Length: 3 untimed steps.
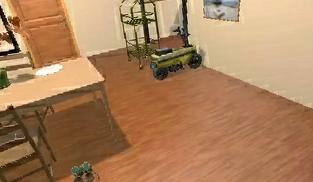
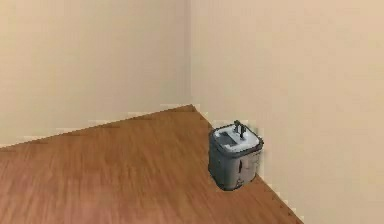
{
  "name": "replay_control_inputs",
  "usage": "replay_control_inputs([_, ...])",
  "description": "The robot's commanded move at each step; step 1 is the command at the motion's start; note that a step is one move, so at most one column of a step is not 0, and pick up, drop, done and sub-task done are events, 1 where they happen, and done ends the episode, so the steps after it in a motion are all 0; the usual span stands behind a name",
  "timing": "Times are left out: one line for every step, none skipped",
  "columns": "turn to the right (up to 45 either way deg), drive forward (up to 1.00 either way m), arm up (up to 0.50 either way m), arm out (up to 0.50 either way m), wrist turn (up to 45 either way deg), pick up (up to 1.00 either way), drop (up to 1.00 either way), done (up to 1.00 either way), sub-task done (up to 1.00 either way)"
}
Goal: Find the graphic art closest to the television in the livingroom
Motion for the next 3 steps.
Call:
replay_control_inputs([0.0,1.00,0.00,0.00,0.0,0.00,0.00,0.00,0.00])
replay_control_inputs([3.0,0.00,0.00,0.00,0.0,0.00,0.00,0.00,0.00])
replay_control_inputs([0.0,0.65,0.00,0.00,0.0,0.00,0.00,0.00,0.00])
